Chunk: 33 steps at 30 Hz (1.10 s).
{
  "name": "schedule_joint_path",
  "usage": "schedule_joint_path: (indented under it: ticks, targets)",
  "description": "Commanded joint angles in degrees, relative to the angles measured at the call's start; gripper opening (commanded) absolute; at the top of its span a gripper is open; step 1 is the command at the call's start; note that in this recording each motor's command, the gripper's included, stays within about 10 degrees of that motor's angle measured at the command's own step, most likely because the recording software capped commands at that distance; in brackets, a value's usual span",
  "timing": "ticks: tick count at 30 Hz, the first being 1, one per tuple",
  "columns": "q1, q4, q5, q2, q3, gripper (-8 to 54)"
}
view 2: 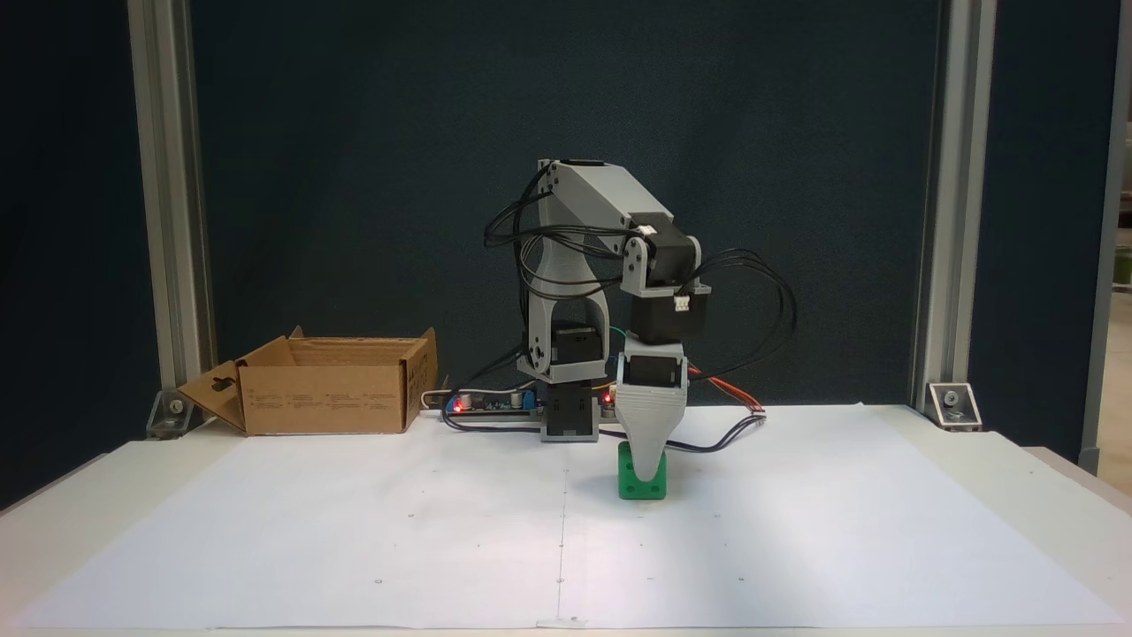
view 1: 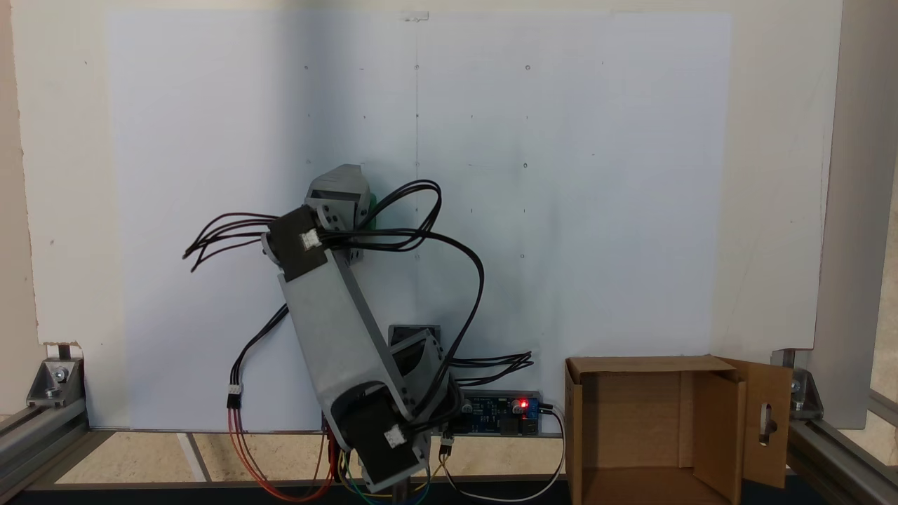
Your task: Grasp a green dice and put it in the bin.
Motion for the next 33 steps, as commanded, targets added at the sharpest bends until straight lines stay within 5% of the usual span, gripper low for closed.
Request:
schedule_joint_path:
  ticks: [1, 33]
  targets:
    - [0.0, -0.5, 4.3, -0.4, -0.9, 43.2]
    - [2.3, -1.0, 4.2, -2.0, 0.6, 41.4]
